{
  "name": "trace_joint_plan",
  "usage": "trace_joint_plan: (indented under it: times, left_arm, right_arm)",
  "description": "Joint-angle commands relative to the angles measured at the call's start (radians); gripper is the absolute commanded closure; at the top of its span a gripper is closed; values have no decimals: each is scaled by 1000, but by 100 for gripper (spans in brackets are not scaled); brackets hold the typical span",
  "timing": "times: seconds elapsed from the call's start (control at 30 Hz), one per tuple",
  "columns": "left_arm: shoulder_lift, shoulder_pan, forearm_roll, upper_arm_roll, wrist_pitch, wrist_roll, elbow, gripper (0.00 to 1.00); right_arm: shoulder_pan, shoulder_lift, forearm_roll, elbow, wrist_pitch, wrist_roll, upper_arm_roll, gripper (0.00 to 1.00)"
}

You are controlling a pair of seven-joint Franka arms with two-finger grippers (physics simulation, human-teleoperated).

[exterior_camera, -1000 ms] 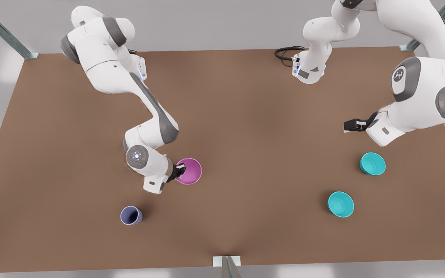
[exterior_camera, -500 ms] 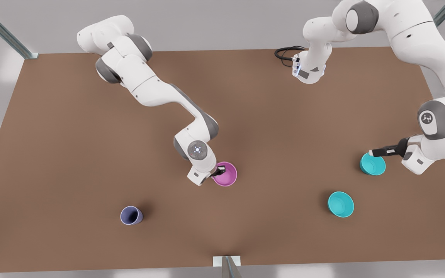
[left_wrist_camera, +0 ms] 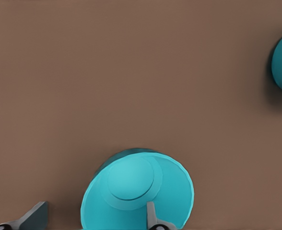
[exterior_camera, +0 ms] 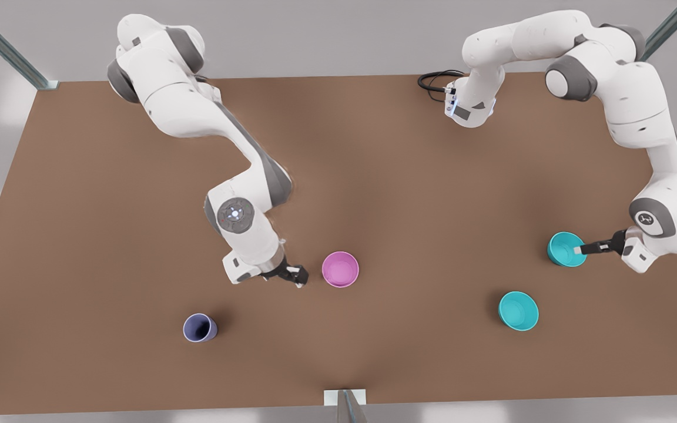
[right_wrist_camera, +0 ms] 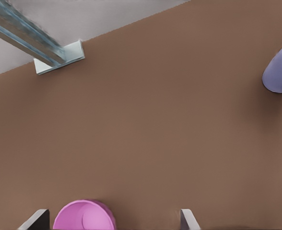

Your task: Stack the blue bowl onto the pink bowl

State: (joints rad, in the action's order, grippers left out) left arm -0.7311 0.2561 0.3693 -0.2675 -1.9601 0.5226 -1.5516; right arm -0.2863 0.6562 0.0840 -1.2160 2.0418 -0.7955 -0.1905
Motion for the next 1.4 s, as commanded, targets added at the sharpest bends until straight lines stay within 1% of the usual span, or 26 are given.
trace_joint_plan:
  times: [0.0,0.03,0.07,0.1,0.13,0.17,0.2,0.23,0.37,0.43,0.5,0.53,0.57,0.6,0.63,0.67,0.7,0.73,0.83,0.87,0.9,0.97,1.0,1.07,1.17,1.37]
  left_arm:
    - [-16,6,42,-4,-69,381,-10,0]
    - [-19,9,57,-4,-69,381,-19,0]
    - [-21,8,59,-4,-69,378,-25,10]
    - [-21,0,59,-4,-69,375,-27,28]
    - [-30,-5,60,-4,-71,373,-27,30]
    - [-30,-6,60,-3,-69,373,-27,39]
    - [-30,-8,60,-2,-68,369,-27,61]
    - [-30,-8,65,-2,-63,347,-27,79]
    - [-22,-11,63,1,-46,329,-24,79]
    - [37,-29,63,1,-7,312,-19,79]
    - [145,-136,57,-1,61,246,-21,79]
    - [170,-195,57,1,116,224,-21,79]
    - [206,-280,56,1,151,157,-22,79]
    - [217,-409,57,2,158,56,-18,79]
    - [203,-546,60,1,158,-73,-2,79]
    - [168,-617,60,2,158,-238,57,79]
    - [138,-659,62,14,156,-344,111,79]
    - [78,-707,62,16,155,-460,206,79]
    - [-88,-848,62,16,148,-823,415,79]
    - [-137,-860,66,42,126,-911,473,79]
    - [-146,-860,66,71,61,-983,472,79]
    - [-177,-885,65,83,-12,-1088,487,79]
    - [-197,-885,66,83,-19,-1113,522,79]
    - [-231,-891,66,97,-57,-1122,527,79]
    - [-245,-896,66,122,-95,-1158,532,79]
    - [-271,-896,66,126,-114,-1159,567,79]
  right_arm:
    - [154,-69,-9,-52,-327,567,-1,0]
    - [257,-125,-10,-128,-328,777,-1,0]
    - [308,-186,-6,-181,-330,858,2,0]
    - [340,-329,13,-279,-331,904,6,0]
    - [374,-395,13,-280,-370,973,6,0]
    - [383,-421,13,-280,-380,995,6,0]
    - [391,-428,5,-280,-382,1016,6,0]
    - [389,-438,3,-278,-384,1015,5,0]
    - [388,-510,8,-270,-450,1010,3,0]
    - [388,-509,3,-266,-451,1010,5,0]
    - [388,-506,2,-261,-451,1006,5,0]
    - [388,-504,2,-261,-450,1006,5,0]
    - [388,-503,2,-261,-450,1006,5,0]
    - [388,-501,2,-261,-448,1006,5,0]
    - [388,-500,2,-263,-448,1006,5,0]
    - [388,-500,2,-264,-448,1006,5,0]
    - [388,-500,0,-266,-447,1006,5,0]
    - [389,-498,0,-267,-445,1006,5,0]
    - [389,-497,-1,-269,-439,1009,5,0]
    - [389,-497,-1,-272,-437,1010,5,0]
    - [389,-497,0,-273,-434,1010,5,0]
    - [389,-497,0,-273,-433,1010,5,0]
    - [389,-497,0,-275,-431,1010,5,0]
    - [389,-495,0,-277,-430,1010,5,0]
    - [389,-494,2,-278,-430,1010,5,0]
    - [389,-486,2,-281,-430,1010,5,0]
